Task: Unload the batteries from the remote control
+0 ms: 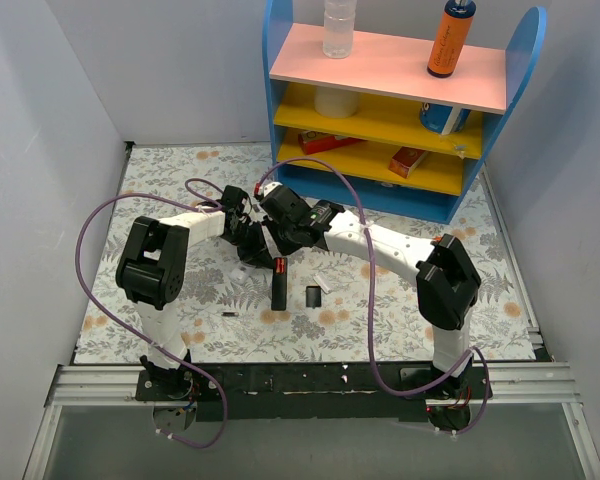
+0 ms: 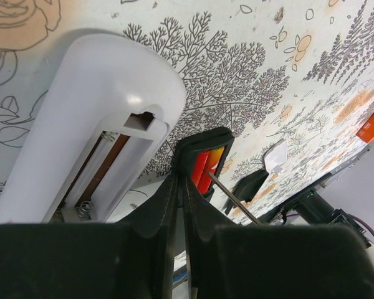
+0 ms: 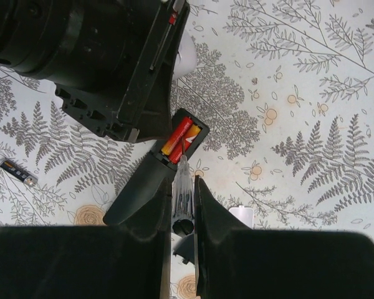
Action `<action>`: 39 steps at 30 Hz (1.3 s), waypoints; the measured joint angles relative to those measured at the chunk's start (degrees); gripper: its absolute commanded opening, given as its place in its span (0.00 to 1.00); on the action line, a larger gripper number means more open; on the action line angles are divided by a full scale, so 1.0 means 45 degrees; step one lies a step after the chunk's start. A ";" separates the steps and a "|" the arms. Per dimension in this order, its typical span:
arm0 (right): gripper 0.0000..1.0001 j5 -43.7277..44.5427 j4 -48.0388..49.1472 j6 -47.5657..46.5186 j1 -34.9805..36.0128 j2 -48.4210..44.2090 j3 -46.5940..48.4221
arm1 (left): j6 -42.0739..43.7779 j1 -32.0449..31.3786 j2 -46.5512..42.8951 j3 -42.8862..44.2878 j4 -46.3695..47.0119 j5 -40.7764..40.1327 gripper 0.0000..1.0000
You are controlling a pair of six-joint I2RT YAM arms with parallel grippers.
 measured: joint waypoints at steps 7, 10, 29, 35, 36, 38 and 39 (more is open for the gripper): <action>0.01 -0.0384 0.0491 -0.0364 -0.0039 0.0112 0.0015 | -0.0063 0.0073 0.0005 0.0000 -0.0155 -0.0024 0.09; 0.01 -0.0398 0.0500 -0.0359 -0.0039 0.0316 0.0155 | -0.0083 0.0097 0.0005 0.0000 -0.0228 -0.0034 0.09; 0.01 -0.3444 0.4386 -0.0112 -0.1700 -0.1889 -0.4129 | -0.0126 0.0141 0.0005 0.0024 -0.0335 -0.0131 0.03; 0.01 -0.4643 0.5600 0.0087 -0.2210 -0.2293 -0.5411 | -0.0121 0.0180 0.0049 0.0053 -0.0457 -0.0189 0.02; 0.01 -0.4770 0.5717 0.0121 -0.2268 -0.2336 -0.5532 | -0.0112 0.0180 0.0049 0.0053 -0.0461 -0.0189 0.02; 0.01 -0.5032 0.6028 0.0219 -0.2433 -0.2453 -0.5853 | -0.0121 0.0180 0.0049 0.0053 -0.0466 -0.0194 0.02; 0.01 -0.5139 0.6120 0.0282 -0.2497 -0.2492 -0.5969 | -0.0121 0.0180 0.0049 0.0053 -0.0466 -0.0189 0.02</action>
